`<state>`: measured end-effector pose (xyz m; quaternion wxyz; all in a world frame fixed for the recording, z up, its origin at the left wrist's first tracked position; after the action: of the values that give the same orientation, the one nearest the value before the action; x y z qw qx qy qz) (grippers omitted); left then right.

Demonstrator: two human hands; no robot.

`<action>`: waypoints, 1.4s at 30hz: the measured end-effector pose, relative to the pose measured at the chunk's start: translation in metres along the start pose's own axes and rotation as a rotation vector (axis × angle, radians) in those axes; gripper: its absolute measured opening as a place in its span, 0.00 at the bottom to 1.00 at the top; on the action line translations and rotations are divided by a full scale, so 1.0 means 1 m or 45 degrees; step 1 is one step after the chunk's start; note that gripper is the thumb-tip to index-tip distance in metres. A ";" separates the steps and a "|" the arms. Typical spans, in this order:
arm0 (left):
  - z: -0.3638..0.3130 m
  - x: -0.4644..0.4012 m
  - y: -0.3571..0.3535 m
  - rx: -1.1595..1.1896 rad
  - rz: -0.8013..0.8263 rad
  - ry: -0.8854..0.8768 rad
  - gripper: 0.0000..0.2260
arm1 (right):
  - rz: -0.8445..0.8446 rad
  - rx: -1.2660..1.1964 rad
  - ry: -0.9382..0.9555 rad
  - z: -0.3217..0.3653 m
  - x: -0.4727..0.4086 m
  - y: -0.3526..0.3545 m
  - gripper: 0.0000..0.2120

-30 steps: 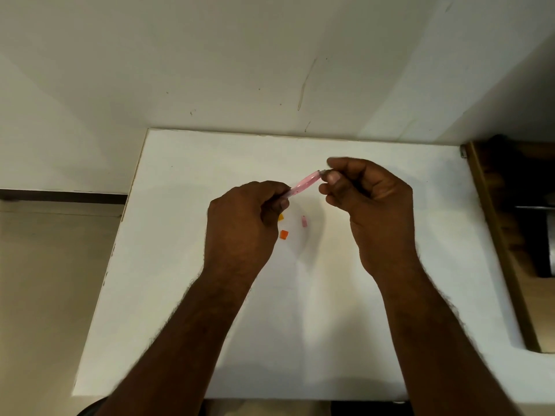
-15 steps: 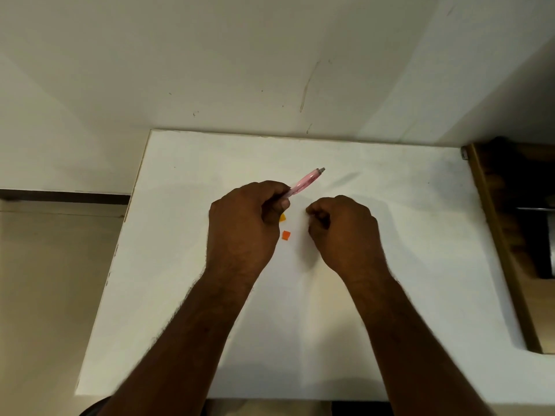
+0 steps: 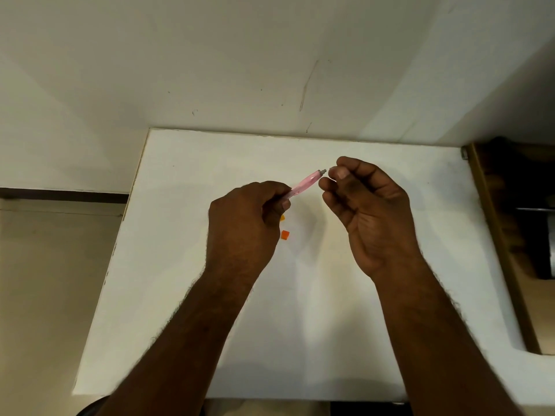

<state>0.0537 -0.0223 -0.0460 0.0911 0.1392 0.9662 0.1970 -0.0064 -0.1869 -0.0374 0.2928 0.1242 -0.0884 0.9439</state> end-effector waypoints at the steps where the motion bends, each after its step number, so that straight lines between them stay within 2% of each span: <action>1: 0.000 0.000 0.000 -0.009 -0.001 -0.008 0.07 | -0.003 0.019 0.012 0.000 0.000 0.000 0.07; 14: -0.007 0.000 0.004 -0.060 0.027 -0.069 0.09 | -0.027 0.268 0.149 0.000 0.001 -0.002 0.09; 20: -0.009 0.001 0.003 -0.084 0.040 -0.119 0.09 | -0.029 0.320 0.158 -0.001 0.001 -0.001 0.08; 24: -0.006 0.003 0.002 -0.054 0.066 -0.073 0.09 | -0.021 0.321 0.141 -0.001 0.001 -0.001 0.09; 29: -0.009 0.003 -0.004 0.054 0.147 0.008 0.09 | 0.073 0.263 0.096 0.001 0.003 -0.005 0.20; 32: -0.011 0.006 -0.008 0.177 0.244 0.095 0.10 | 0.041 0.447 0.103 0.001 0.004 -0.008 0.22; 36: -0.012 0.006 -0.008 0.117 0.332 0.083 0.10 | -0.076 0.576 0.094 -0.001 0.002 -0.005 0.14; 38: -0.010 0.003 -0.004 0.070 0.272 0.078 0.10 | -0.144 0.731 0.089 -0.005 0.000 -0.002 0.10; 42: -0.001 -0.004 0.007 0.035 0.061 0.149 0.07 | -0.181 1.340 0.123 -0.019 -0.001 -0.001 0.06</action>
<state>0.0588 -0.0174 -0.0414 0.0278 0.1519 0.9689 0.1935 -0.0085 -0.1826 -0.0559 0.2577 0.2166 0.4193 0.8431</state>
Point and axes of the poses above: each hand's wrist, its own x-axis away from the middle knuckle, its own y-axis out of the back of the hand, z = x × y, the point moved 1 cm from there along -x, towards the middle knuckle, and after that the axes turned 15 degrees about x, right-handed, at the moved point
